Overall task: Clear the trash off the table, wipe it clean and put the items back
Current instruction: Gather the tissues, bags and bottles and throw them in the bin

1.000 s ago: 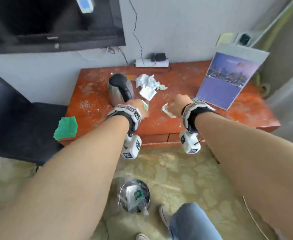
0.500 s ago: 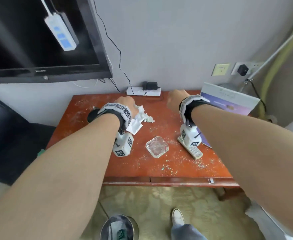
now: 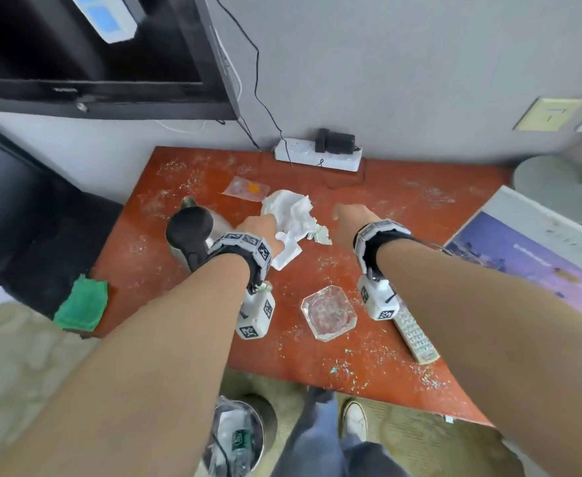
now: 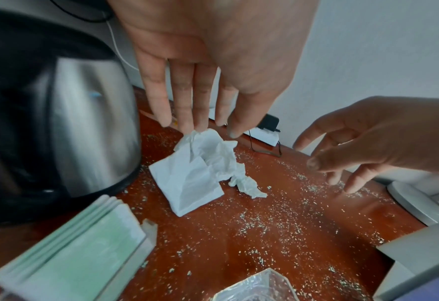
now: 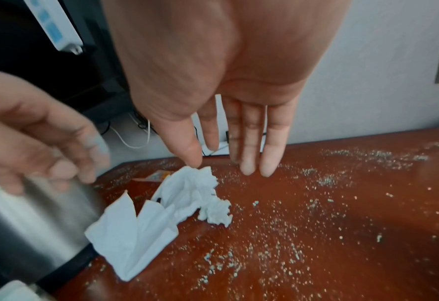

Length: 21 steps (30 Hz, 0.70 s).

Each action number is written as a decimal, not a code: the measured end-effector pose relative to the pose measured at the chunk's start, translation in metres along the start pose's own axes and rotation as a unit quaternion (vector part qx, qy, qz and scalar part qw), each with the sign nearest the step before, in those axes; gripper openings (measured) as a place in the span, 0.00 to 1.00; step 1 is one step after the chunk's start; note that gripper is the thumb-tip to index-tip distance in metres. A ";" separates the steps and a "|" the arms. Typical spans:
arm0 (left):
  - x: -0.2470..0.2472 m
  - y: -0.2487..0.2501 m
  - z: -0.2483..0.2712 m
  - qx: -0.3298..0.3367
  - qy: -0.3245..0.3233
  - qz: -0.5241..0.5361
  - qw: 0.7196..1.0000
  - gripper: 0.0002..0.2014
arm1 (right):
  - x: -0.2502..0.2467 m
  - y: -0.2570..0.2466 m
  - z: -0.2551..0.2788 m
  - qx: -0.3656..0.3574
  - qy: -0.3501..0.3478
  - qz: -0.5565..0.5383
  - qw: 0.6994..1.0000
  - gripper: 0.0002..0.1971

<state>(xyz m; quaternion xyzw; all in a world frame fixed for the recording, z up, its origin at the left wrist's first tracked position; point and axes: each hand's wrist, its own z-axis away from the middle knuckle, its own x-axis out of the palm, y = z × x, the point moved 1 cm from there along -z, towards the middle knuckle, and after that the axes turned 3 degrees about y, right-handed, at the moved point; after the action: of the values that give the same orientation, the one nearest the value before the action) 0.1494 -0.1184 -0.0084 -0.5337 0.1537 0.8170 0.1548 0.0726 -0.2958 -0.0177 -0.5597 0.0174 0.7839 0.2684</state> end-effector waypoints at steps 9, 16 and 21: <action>0.050 0.023 -0.093 0.039 -0.028 0.044 0.998 0.41 | 0.052 0.008 -0.080 0.032 -0.056 -0.039 0.997 0.25; 0.070 0.033 -0.125 0.063 -0.045 0.000 0.997 0.44 | 0.069 0.006 -0.099 0.024 -0.082 -0.014 0.996 0.23; 0.073 0.036 -0.128 0.068 -0.035 0.025 0.997 0.37 | 0.073 0.008 -0.099 0.035 -0.090 -0.005 0.995 0.17</action>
<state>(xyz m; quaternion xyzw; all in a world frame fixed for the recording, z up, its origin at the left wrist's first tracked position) 0.2124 -0.1979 -0.1215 -0.4886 0.2168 0.8267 0.1753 0.1384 -0.3060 -0.1220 -0.4777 0.0175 0.8283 0.2923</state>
